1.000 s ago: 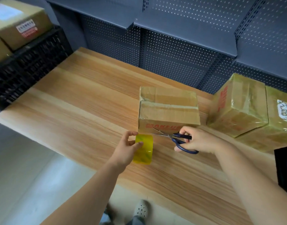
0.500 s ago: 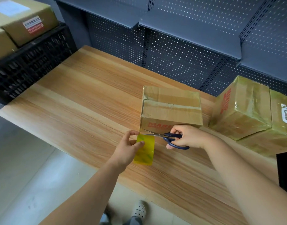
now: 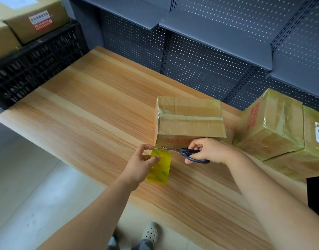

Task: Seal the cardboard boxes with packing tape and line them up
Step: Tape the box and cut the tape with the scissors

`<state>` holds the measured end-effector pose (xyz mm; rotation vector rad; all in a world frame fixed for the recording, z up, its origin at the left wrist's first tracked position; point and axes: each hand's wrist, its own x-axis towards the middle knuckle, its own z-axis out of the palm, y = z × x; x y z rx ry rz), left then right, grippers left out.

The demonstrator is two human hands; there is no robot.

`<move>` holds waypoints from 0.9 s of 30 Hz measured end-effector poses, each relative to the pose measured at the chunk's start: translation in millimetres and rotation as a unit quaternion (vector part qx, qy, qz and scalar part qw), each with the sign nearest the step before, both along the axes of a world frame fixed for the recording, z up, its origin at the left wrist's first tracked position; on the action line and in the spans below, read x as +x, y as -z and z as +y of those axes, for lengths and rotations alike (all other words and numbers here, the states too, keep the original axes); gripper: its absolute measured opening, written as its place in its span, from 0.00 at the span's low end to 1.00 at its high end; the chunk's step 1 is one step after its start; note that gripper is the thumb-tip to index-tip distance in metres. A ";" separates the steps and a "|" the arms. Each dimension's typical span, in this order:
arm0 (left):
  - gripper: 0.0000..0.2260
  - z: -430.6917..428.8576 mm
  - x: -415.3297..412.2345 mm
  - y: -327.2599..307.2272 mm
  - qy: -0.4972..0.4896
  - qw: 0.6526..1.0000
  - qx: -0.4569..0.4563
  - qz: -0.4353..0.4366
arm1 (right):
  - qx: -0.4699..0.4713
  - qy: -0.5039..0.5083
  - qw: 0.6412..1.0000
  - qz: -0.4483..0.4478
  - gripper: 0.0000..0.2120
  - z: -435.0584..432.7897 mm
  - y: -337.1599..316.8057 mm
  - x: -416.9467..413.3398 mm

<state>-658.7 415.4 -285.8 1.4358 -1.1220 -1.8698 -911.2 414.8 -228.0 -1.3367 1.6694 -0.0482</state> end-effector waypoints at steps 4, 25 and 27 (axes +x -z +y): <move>0.10 0.1 -0.5 -3.4 -0.005 1.000 -0.005 0.006 | -0.006 0.001 1.000 0.002 0.18 -2.3 -0.2 -1.4; 0.10 1.0 -7.3 -19.4 -0.058 0.998 -0.003 -0.002 | -0.038 -0.029 0.999 0.001 0.16 -22.2 -2.8 -10.1; 0.10 3.2 -8.2 -18.4 -0.064 0.998 0.002 -0.003 | -0.037 -0.035 0.999 0.002 0.17 -23.2 -2.8 -11.1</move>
